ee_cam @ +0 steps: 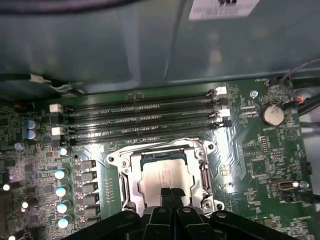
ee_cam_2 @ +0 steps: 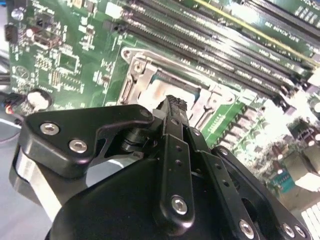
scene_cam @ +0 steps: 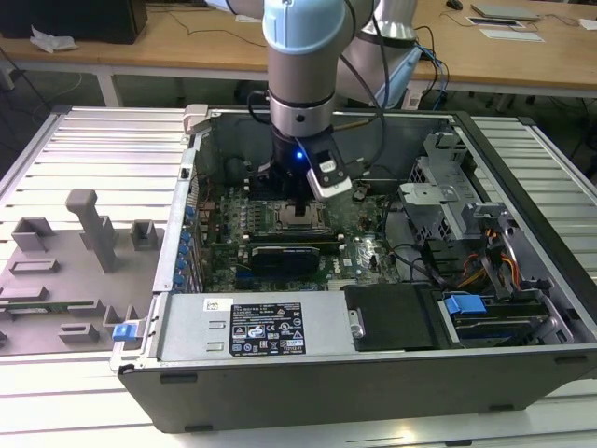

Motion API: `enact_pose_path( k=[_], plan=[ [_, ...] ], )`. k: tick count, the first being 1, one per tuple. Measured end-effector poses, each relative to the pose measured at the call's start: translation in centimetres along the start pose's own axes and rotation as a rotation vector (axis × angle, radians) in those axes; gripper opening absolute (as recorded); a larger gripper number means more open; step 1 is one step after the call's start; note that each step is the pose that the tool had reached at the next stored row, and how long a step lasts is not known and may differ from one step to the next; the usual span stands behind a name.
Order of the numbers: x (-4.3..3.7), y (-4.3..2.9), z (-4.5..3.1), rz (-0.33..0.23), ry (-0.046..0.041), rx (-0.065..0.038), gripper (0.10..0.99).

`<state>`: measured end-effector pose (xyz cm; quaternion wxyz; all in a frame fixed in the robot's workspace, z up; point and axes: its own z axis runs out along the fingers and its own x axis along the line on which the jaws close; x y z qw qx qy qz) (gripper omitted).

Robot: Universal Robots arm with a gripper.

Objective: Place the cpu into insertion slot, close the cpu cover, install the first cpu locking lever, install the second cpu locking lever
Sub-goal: 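Install the second cpu locking lever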

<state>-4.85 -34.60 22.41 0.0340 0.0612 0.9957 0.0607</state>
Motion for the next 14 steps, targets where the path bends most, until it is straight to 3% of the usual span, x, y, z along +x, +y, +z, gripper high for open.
enact_pose_path(
  k=[5,14],
  plan=[
    [-0.07,0.45,-1.64,-0.001,-0.0012,0.01,0.106],
    [-0.08,0.46,-1.67,-0.001,-0.0014,0.011,0.106]
  ],
)
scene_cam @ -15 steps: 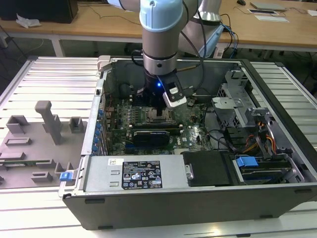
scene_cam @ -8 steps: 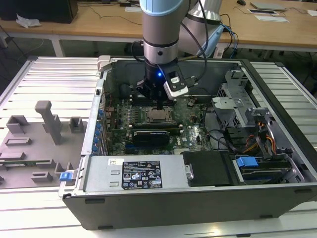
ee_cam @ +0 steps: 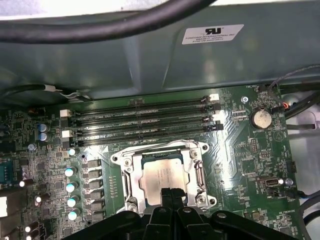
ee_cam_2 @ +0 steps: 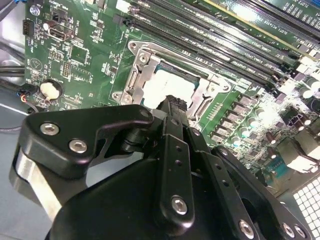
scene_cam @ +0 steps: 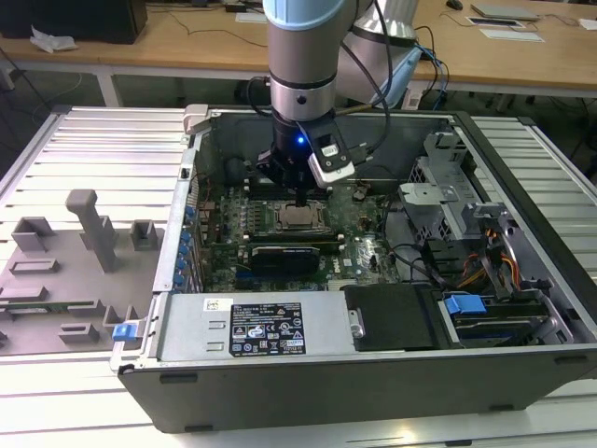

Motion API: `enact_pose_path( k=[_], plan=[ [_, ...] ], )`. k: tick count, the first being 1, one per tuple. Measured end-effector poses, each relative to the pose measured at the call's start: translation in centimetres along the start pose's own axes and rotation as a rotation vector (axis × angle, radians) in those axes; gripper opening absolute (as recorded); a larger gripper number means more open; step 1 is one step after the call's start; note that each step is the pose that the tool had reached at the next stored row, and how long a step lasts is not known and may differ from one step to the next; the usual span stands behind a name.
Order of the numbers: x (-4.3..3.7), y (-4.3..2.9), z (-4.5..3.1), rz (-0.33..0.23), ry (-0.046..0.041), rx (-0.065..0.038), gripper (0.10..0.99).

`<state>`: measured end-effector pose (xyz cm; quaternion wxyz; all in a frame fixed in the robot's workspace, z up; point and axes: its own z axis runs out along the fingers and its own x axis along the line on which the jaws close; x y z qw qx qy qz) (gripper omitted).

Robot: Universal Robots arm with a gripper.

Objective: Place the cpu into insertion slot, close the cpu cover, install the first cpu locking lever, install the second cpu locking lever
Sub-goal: 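Install the second cpu locking lever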

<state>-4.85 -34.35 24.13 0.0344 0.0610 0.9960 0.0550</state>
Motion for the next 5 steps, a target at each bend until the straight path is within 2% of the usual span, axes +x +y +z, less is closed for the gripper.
enact_pose_path(
  k=[5],
  plan=[
    [0.0,0.0,0.0,0.0,0.0,0.0,0.106]
  ],
)
